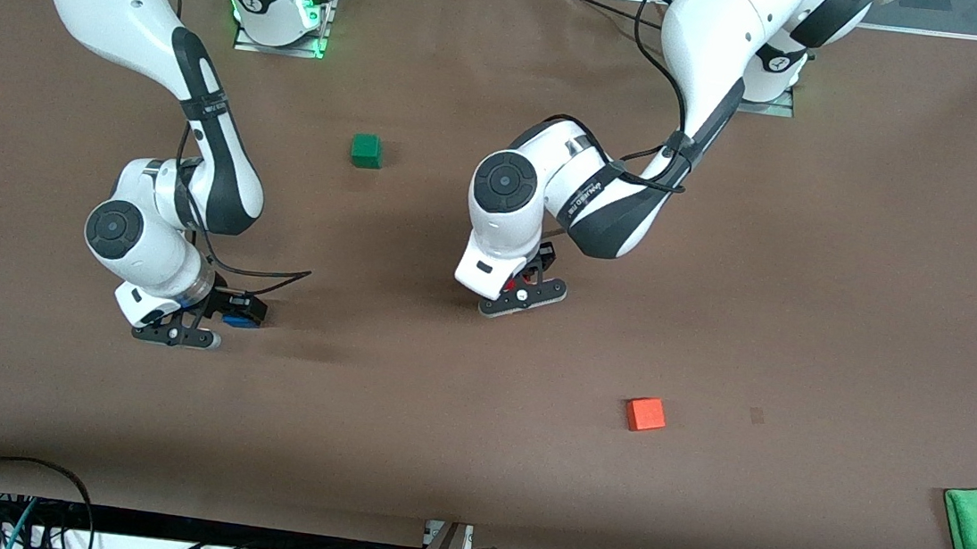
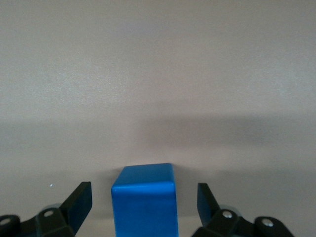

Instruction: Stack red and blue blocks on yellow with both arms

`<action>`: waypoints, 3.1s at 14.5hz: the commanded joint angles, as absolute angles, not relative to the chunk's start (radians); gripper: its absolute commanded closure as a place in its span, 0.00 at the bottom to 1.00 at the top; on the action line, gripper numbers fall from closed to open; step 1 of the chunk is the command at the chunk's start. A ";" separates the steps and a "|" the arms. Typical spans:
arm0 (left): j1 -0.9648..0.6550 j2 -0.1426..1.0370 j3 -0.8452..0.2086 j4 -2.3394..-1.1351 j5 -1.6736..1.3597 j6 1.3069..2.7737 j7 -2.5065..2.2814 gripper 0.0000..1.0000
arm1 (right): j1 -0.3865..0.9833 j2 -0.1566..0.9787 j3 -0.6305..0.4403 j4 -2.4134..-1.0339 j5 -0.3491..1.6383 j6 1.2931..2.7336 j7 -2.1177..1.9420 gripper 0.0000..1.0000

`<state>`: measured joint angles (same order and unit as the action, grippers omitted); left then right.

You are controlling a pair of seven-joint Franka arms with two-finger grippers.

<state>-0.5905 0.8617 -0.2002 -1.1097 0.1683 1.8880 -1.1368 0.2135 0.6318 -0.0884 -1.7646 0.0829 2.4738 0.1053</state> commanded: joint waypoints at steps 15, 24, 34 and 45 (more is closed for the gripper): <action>-0.623 0.907 -0.186 -1.111 0.199 1.920 -1.173 1.00 | 0.206 0.430 -0.104 -1.672 0.092 2.068 0.081 1.00; -0.620 0.913 -0.186 -1.060 0.195 1.936 -1.172 1.00 | 0.206 0.364 -0.158 -1.414 0.045 1.651 0.060 1.00; -0.621 0.939 -0.175 -1.058 0.196 1.948 -1.172 1.00 | 0.209 0.365 -0.158 -1.416 0.048 1.651 0.071 1.00; -0.621 0.945 -0.164 -1.061 0.198 1.948 -1.163 0.00 | 0.212 0.365 -0.156 -1.414 0.048 1.649 0.071 1.00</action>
<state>-0.6147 0.9347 -0.1686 -1.0811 0.1683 1.9514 -1.1562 0.2100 0.3586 -0.1590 -1.4404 0.0617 1.6732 0.0656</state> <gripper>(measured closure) 0.256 0.445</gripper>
